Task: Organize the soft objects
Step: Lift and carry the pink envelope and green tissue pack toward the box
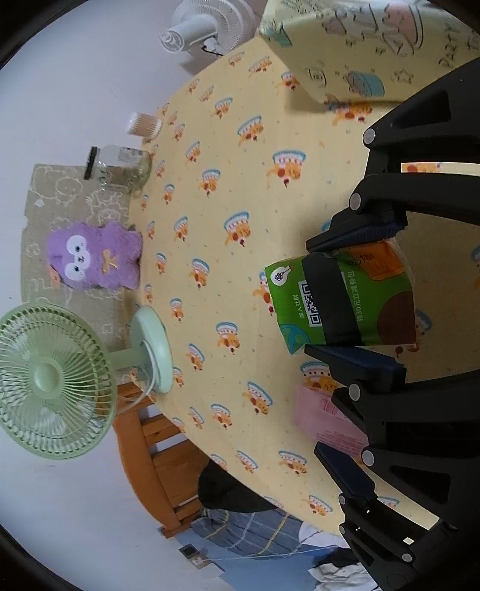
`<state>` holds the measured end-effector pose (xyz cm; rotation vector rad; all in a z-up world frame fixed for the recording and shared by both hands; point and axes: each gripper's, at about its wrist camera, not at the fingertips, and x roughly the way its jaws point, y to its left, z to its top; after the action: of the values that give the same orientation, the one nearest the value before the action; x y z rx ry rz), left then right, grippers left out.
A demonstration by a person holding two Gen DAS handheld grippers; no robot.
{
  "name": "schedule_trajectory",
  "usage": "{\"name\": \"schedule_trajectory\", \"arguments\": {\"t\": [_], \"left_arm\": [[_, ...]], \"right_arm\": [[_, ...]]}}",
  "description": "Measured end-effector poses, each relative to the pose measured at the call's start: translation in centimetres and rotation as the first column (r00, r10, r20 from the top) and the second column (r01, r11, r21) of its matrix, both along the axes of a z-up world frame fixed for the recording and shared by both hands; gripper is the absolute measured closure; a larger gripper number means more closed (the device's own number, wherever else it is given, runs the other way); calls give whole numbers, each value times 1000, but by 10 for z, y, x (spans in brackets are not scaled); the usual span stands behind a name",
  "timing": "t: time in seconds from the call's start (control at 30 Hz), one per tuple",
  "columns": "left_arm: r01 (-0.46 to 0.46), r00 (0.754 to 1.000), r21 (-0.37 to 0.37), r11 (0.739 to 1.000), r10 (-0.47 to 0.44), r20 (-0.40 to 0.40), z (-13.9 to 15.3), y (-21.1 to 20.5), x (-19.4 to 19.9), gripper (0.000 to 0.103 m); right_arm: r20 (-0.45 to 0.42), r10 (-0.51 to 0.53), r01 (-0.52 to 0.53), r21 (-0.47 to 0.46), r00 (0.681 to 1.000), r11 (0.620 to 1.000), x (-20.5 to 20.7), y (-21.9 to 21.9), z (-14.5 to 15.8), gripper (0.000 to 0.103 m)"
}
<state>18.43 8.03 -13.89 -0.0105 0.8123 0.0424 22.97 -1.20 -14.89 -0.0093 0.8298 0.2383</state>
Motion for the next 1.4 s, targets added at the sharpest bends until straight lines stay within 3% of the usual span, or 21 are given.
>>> {"name": "schedule_trajectory", "arguments": {"t": [0.63,1.4], "left_arm": [[10,993,12,1000,-11,115,53,-21,-35,64],[58,968,32,998,-64,242,102,-62,-76,64]], "right_arm": [[115,-32,29,27,993,999,-40,-26,56,52],[248,-87,78,48,965,996,-90,-71,114,52]]}}
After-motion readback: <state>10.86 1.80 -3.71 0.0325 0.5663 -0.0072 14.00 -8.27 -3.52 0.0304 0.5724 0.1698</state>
